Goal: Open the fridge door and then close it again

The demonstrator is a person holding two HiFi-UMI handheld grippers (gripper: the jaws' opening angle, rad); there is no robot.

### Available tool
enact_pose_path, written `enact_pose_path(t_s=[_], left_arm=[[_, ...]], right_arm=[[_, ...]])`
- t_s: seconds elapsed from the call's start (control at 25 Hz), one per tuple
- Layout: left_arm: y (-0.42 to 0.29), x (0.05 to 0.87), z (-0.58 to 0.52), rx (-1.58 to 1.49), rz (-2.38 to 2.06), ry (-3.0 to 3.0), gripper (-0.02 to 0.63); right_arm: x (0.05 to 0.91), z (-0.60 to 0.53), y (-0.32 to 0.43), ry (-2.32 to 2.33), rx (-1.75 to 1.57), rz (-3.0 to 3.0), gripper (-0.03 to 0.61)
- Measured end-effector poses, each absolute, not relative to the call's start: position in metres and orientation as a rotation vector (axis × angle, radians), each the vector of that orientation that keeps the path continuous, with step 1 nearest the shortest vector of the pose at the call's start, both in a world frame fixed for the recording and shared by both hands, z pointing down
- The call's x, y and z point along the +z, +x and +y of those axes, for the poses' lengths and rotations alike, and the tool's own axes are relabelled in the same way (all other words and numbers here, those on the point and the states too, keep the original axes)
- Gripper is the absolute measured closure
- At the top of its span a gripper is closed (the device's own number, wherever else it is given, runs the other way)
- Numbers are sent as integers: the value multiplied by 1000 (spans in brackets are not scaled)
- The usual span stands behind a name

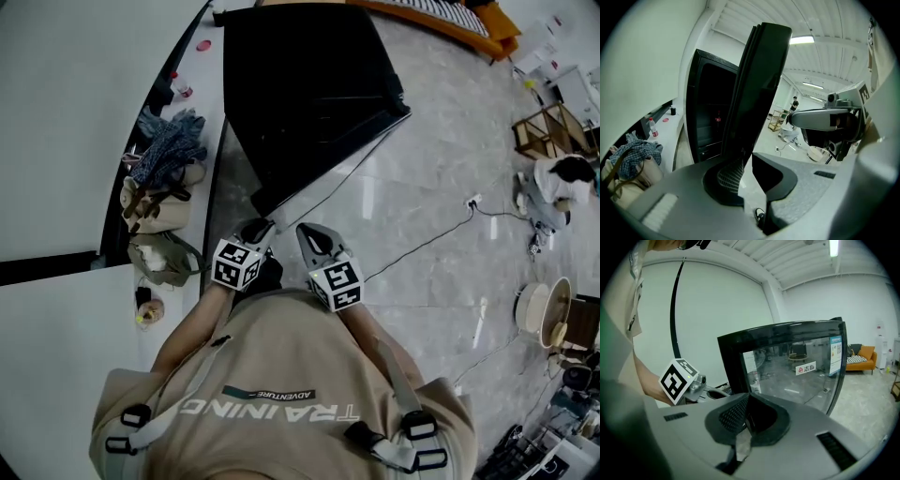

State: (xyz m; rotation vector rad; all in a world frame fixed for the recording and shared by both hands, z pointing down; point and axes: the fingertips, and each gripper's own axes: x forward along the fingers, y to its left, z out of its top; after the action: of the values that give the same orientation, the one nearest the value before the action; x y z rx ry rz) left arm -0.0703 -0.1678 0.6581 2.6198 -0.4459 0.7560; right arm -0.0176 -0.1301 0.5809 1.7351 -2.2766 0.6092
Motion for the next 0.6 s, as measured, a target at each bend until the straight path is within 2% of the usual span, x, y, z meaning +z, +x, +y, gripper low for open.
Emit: enact_pose_path(t_s=[0.6], left_arm=[[-48,660,-88,806,-611,2574,563]], right_arm=[[580,-38,7,1631,562,-2400,583]])
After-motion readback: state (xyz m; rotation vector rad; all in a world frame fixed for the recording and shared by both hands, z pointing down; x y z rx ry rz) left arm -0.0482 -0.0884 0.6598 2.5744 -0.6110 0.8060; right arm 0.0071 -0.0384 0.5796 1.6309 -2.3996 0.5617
